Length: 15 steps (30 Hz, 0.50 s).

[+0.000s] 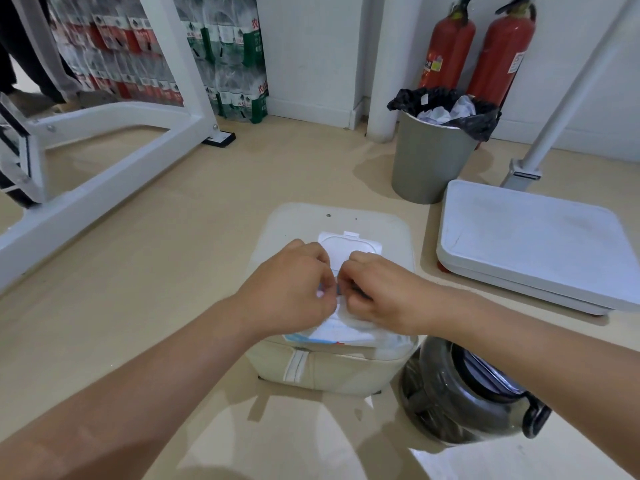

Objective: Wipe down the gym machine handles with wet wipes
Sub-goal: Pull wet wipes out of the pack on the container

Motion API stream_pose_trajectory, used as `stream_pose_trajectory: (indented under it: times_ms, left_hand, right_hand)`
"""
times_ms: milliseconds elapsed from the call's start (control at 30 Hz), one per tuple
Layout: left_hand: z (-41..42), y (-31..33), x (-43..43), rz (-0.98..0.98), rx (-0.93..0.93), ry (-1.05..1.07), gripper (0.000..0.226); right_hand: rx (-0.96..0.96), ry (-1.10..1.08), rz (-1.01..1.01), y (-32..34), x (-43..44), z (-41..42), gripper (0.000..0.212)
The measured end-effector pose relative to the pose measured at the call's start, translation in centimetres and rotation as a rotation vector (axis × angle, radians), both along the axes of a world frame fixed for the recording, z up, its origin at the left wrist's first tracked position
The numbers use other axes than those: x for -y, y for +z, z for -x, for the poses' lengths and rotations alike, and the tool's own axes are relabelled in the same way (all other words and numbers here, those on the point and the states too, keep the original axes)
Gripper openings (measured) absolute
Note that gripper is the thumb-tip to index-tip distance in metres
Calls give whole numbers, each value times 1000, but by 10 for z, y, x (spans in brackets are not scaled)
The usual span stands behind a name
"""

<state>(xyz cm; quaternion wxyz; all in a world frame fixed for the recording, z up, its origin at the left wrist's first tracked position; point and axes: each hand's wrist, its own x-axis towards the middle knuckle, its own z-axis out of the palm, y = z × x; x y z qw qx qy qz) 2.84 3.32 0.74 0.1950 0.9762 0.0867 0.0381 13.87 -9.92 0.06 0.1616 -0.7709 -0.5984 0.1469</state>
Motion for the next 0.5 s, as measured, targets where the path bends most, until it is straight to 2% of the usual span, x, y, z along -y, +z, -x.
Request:
stream_pose_trajectory:
  times_ms: [100,167,233,333,433,500]
  left_hand:
    - [-5,-4,3,38,22,41,18]
    - [-6,-6,3,105,36,64,21]
    - [-4,-7,0,281,22,110,18]
    - [2,-6,1,551,19,231,13]
    - [1,-1,2,791,29,314,17]
    - [-1,4,-1,1028,51,343,17]
  right_hand:
    - [-22,-36,-17,-3,1,2,14]
    - [-61,-54,-43,-4,2,1,25]
    - [-119,-66,-58,-1,5,-2,25]
    - [-73,-59,-2,7,9,-3,19]
    - [-71,-97,-34,13,6,1,16]
    - [-76,-112,-46,12,4,3,22]
